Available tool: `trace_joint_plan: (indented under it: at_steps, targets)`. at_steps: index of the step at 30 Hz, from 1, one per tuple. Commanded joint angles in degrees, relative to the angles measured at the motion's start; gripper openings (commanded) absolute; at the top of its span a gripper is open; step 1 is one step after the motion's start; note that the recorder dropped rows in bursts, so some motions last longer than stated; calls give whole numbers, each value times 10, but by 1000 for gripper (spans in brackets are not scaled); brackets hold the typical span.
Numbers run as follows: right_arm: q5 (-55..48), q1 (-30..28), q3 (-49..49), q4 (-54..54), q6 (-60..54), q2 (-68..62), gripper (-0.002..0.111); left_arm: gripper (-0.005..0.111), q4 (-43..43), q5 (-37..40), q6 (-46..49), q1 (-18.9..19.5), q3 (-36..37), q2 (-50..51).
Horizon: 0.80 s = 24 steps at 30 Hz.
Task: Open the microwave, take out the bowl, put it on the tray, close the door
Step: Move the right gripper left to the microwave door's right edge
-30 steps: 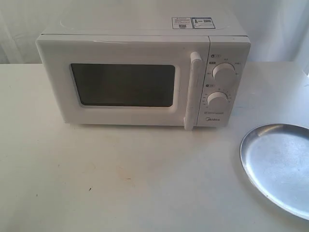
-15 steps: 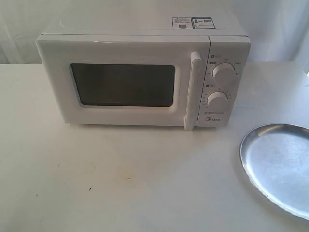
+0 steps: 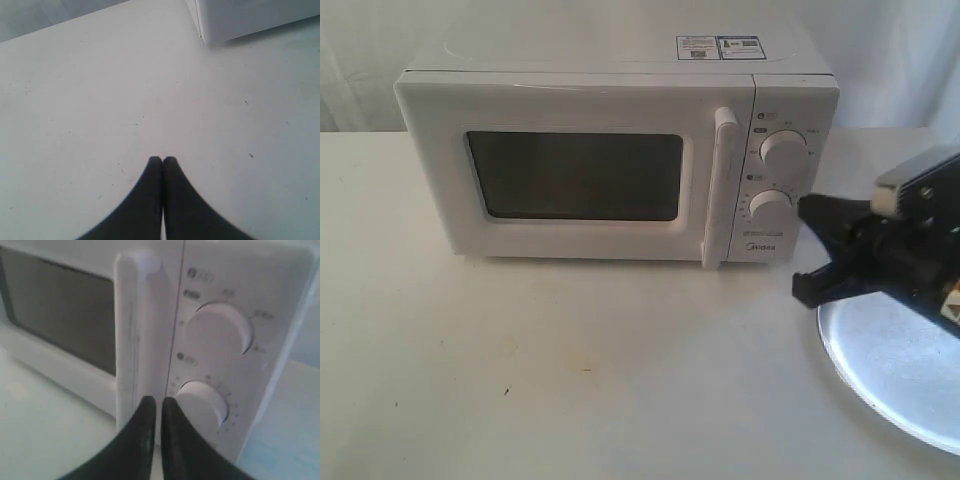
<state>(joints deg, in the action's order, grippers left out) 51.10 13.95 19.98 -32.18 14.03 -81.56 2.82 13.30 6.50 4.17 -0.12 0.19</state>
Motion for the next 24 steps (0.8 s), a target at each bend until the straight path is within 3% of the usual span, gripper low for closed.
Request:
trace_joint_plan:
  at_steps: [1, 6, 9, 18, 24]
  targets:
    - [151, -3, 8, -37, -112, -128, 22, 0, -3, 0, -3, -2, 1, -2]
    - [189, 18, 47, -71, -113, -221, 64, 0, -3, 0, -3, -2, 1, -2]
    - [189, 35, 84, -66, -112, -253, 76, 0, -3, 0, -3, -2, 1, -2]
    - [189, 67, 134, 41, -113, -280, 75, 0, -3, 0, -3, -2, 1, -2]
    - [189, 79, 160, 28, -92, -280, 55, 0, -3, 0, -3, -2, 1, -2]
